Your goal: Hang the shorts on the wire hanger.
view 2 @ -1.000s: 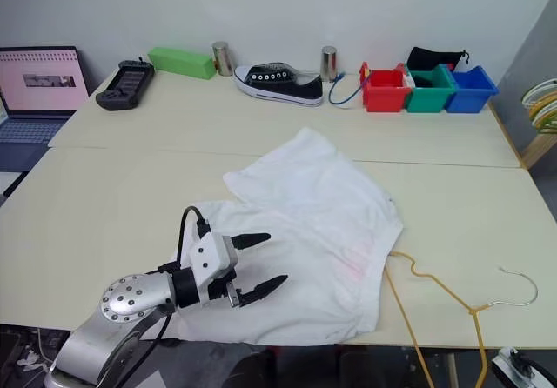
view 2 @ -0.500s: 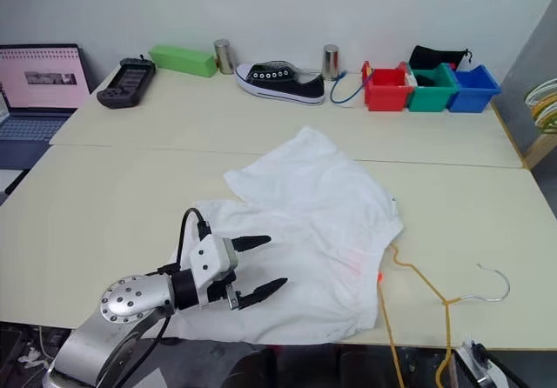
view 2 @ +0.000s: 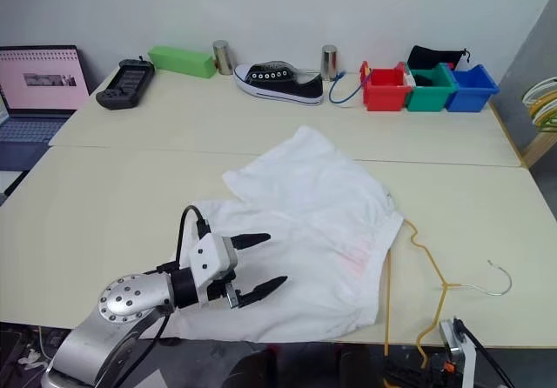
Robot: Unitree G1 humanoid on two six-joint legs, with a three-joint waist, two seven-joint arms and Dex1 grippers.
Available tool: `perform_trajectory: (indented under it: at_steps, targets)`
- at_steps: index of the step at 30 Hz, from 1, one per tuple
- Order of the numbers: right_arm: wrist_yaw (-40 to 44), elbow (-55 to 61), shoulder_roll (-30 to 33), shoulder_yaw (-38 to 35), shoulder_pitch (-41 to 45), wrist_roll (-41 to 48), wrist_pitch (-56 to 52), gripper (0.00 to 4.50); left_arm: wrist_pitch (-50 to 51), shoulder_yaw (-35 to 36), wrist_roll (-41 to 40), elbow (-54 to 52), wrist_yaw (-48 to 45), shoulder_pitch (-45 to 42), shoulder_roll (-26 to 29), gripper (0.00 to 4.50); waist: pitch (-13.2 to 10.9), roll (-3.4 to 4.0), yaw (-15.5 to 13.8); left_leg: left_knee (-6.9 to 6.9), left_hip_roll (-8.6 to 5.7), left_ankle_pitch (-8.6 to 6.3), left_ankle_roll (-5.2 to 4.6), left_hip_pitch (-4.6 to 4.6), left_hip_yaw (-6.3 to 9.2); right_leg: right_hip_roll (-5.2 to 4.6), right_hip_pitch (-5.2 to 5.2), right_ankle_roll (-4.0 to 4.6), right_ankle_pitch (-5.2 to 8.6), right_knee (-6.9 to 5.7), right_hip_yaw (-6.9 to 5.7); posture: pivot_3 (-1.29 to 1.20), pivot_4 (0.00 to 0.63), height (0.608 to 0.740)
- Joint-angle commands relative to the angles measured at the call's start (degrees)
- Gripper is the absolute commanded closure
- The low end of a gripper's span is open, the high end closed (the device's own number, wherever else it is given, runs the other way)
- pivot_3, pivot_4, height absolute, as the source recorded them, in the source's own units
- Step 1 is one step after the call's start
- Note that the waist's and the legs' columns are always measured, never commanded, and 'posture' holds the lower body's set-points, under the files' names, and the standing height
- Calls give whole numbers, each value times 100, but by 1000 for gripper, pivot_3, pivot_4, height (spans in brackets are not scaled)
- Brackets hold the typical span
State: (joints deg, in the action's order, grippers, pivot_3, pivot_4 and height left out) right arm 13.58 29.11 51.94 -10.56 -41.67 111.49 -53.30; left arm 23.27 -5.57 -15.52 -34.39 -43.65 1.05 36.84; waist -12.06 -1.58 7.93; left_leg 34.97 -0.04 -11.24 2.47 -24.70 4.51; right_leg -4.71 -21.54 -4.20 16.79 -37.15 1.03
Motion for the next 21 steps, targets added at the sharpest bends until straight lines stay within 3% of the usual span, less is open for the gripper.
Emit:
perform_trajectory:
  at_steps: [1, 5, 9, 21]
  targets:
    - [285, 38, 142, -21, -59, -11, -323, 4500, -132, 4, -23, -61, -73, -96, 39, 32, 2, 3, 0, 0, 0, 0, 0, 0, 0, 2, 0, 0, 0, -1, 0, -348, 192, 740]
    - [930, -2, 373, 56, -30, -621, -786, 4500, -178, -16, 0, -38, -132, -104, 37, 32, 3, 4, 2, 0, 6, 0, 0, 0, 1, 9, 0, -1, -1, -3, 1, -350, 188, 740]
    - [1533, -511, 428, 306, 518, -1317, -1059, 4500, -193, -34, 17, -52, -142, -95, 42, 32, 5, 5, 7, 10, 36, 0, 0, 2, -1, 38, 2, -3, -1, 0, 4, -350, 188, 740]
    - [2164, -1637, 26, 813, 2034, -2366, -1654, 4500, -180, 74, -25, -196, -97, 47, 167, 32, 14, 21, 4, 17, 77, 2, 0, 28, -3, 87, 11, 18, -15, -16, 13, -304, 180, 740]
